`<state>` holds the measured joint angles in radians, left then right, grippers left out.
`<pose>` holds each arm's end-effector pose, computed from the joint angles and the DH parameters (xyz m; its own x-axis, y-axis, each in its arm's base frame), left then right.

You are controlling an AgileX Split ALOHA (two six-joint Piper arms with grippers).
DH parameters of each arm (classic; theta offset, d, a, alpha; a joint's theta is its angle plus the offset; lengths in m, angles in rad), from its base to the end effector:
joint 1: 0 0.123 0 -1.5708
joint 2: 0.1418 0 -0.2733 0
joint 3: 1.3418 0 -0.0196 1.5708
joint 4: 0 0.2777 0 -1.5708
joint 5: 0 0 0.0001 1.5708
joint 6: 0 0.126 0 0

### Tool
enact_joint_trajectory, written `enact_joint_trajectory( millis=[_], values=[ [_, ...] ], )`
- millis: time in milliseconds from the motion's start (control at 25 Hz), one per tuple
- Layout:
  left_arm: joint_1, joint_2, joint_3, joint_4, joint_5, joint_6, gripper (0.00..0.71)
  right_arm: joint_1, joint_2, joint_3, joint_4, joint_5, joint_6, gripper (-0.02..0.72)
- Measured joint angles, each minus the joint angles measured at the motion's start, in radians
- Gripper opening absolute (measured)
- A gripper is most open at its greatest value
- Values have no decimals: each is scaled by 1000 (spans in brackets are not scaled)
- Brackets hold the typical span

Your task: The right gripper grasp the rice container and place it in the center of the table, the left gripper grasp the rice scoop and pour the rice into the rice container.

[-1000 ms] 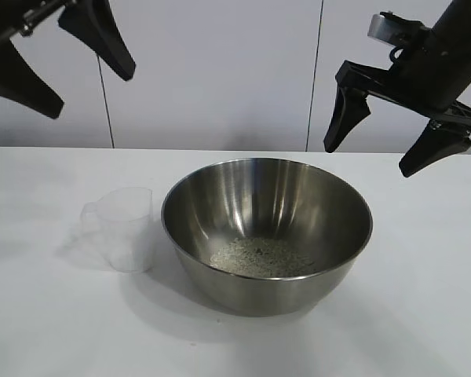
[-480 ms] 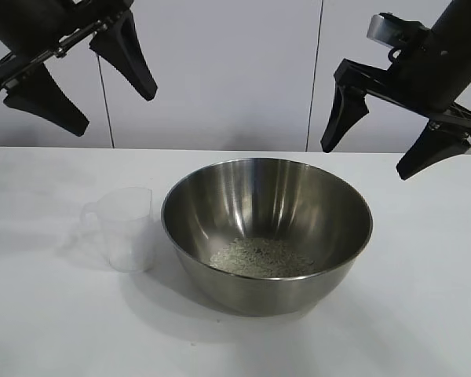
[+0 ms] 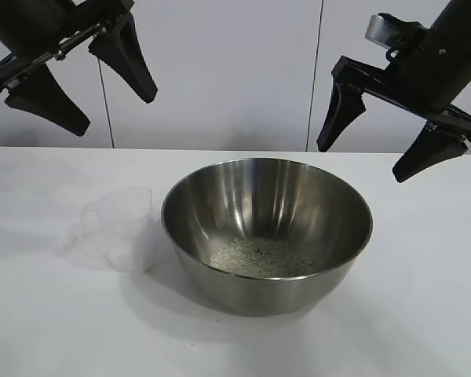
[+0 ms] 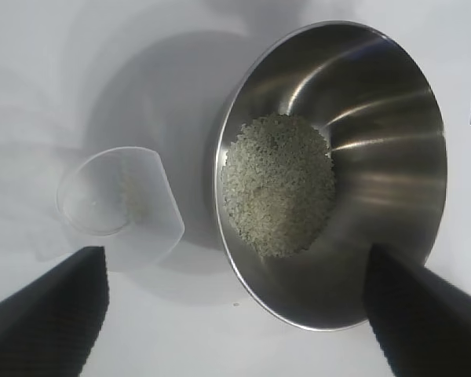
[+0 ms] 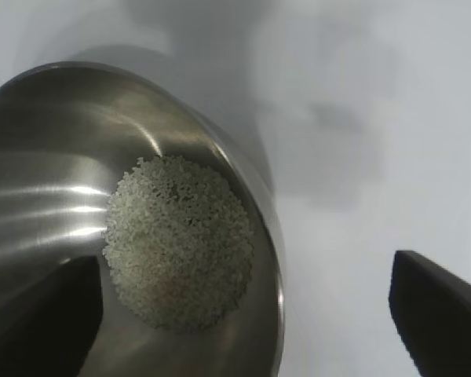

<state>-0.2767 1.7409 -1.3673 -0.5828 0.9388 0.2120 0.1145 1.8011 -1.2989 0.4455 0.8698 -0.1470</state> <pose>0.3725 -0.1640 0.2210 -0.9292 0.1161 -0.3508 0.2803 0.8400 -0.4645 0.3933 0.0870 0.1713 -0.9595 0.0334 -0.2798 -0.0718 0.9313 0.3572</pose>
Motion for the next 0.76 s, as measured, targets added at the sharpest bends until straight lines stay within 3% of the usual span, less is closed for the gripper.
enact_joint_trajectory(
  millis=[760],
  values=[
    [0, 0, 0, 0, -30, 1, 636, 0, 0, 0, 31, 2, 0, 683]
  ],
)
